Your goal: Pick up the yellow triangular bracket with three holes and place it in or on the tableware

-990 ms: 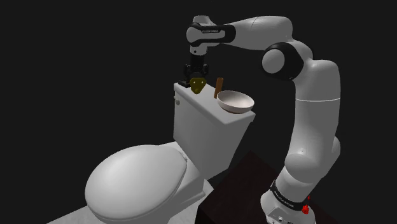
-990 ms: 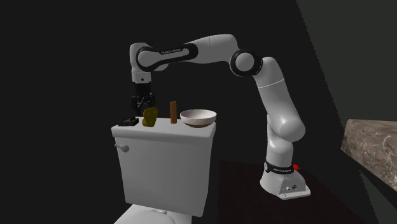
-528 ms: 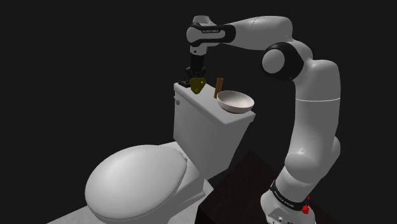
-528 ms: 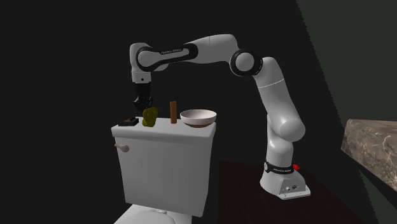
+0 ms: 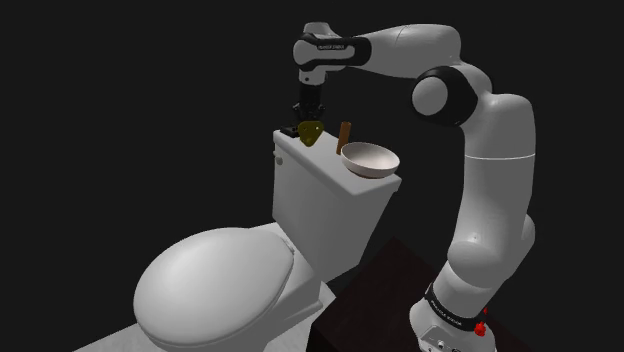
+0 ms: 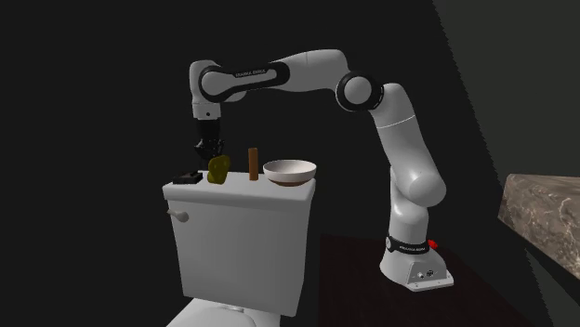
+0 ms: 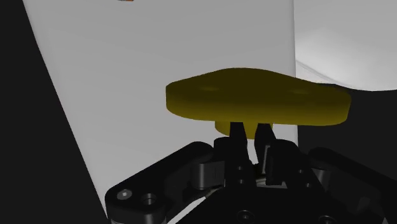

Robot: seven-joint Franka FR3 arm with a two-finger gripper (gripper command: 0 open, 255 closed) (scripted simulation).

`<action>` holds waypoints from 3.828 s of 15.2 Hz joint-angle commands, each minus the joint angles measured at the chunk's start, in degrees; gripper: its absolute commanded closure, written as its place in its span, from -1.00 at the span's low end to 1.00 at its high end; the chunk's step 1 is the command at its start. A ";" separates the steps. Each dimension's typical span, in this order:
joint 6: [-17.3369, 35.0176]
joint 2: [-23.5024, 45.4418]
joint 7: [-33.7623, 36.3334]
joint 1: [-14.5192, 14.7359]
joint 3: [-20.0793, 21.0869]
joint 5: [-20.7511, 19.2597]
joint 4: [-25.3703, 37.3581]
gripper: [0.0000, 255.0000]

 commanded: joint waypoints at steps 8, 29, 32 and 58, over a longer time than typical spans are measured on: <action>-7.68 1.64 -0.08 0.00 -0.01 0.01 9.32 1.00; -14.14 -11.94 -2.01 -1.38 -0.50 0.05 2.22 1.00; -12.05 -19.84 -3.05 -1.98 -0.94 -0.02 -7.76 1.00; -0.08 -46.03 -7.08 -4.11 -3.50 -1.57 -45.83 1.00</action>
